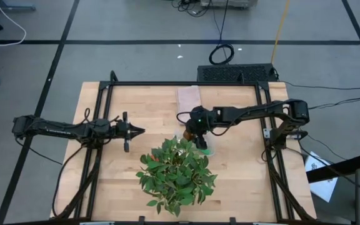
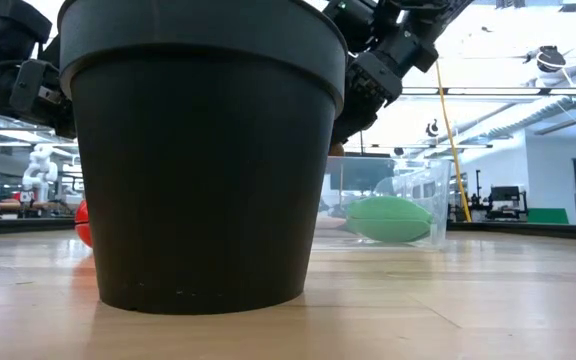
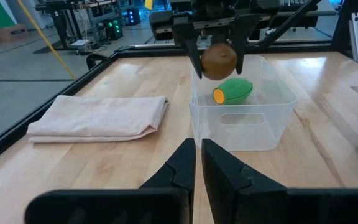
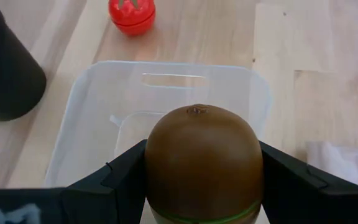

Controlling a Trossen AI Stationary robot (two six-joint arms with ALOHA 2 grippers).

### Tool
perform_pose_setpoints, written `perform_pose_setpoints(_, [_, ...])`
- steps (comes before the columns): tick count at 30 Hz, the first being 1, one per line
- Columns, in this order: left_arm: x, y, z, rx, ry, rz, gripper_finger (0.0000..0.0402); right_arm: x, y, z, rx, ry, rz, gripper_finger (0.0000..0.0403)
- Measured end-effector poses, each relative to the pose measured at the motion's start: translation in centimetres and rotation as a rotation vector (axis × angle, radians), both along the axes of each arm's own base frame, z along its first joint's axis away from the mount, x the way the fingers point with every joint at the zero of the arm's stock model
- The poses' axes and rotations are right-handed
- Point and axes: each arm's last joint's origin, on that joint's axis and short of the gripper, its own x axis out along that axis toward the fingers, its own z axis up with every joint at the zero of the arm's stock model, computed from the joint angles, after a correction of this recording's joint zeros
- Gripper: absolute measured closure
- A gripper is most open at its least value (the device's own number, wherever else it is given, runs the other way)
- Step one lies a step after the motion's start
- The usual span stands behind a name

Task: Pick and placing Produce into tupperware
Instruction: Put the kiwi into the transparent bin

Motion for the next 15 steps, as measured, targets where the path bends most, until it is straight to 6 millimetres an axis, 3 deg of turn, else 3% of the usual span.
perform_pose_setpoints(9, [0.0,0.0,0.0,0.001,-0.003,0.0,0.0371,0.3,0.2,-0.6,0.018,0.01,-0.014,0.0168])
perform_pose_setpoints(15, [0.0,0.0,0.0,0.001,-0.003,0.0,0.0371,1.1,0.0,-2.3,0.046,0.034,-0.048,0.0168])
